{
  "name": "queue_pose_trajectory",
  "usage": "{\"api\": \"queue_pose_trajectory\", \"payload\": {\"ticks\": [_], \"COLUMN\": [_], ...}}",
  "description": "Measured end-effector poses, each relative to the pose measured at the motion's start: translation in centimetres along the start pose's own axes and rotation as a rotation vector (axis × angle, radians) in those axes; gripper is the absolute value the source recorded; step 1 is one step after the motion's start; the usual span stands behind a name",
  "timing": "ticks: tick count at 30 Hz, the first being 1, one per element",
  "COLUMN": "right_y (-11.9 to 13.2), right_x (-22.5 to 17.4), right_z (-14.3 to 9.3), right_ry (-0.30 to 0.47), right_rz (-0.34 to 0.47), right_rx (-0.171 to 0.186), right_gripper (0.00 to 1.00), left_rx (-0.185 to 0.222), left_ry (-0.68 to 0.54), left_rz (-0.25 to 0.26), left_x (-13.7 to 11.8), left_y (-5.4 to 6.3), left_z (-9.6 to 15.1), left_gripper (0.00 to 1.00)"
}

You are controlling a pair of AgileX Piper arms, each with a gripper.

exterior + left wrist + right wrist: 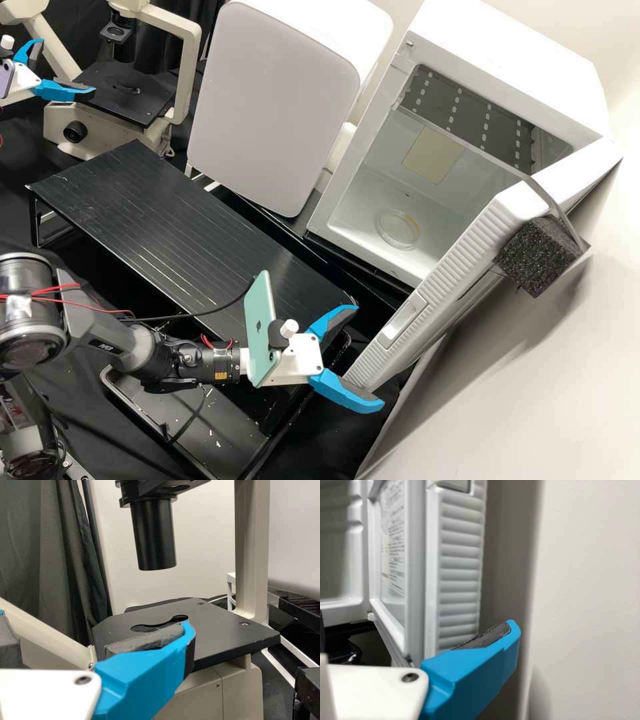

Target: Close the incubator door

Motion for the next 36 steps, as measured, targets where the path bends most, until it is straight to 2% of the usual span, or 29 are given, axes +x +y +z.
{"api": "queue_pose_trajectory", "payload": {"ticks": [8, 15, 19, 24, 28, 29, 33, 36], "right_y": [-0.1, -0.3, 0.1, 0.6, 0.8, 0.9, 1.6, 1.7], "right_x": [0.0, 0.0, -0.7, -2.7, -4.3, -4.9, -6.1, -6.6], "right_z": [-0.3, -0.6, -0.8, -2.0, -3.4, -4.2, -6.2, -7.0], "right_ry": [0.034, 0.072, 0.095, 0.164, 0.239, 0.290, 0.424, 0.473], "right_rz": [-0.019, -0.051, -0.066, -0.134, -0.205, -0.218, -0.217, -0.218], "right_rx": [0.060, 0.147, 0.210, 0.288, 0.308, 0.306, 0.325, 0.344], "right_gripper": [1.00, 1.00, 1.00, 1.00, 1.00, 1.00, 1.00, 1.00], "left_rx": [0.000, 0.000, 0.000, 0.000, 0.000, 0.000, 0.000, 0.000], "left_ry": [0.000, 0.000, 0.000, 0.000, 0.000, 0.000, 0.000, 0.000], "left_rz": [0.000, 0.000, 0.000, 0.000, 0.000, 0.000, 0.000, 0.000], "left_x": [0.0, 0.0, 0.0, 0.0, 0.0, 0.0, 0.0, 0.0], "left_y": [0.0, 0.0, 0.0, 0.0, 0.0, 0.0, 0.0, 0.0], "left_z": [0.0, 0.0, 0.0, 0.0, 0.0, 0.0, 0.0, 0.0], "left_gripper": [1.00, 1.00, 1.00, 1.00, 1.00, 1.00, 1.00, 1.00]}}
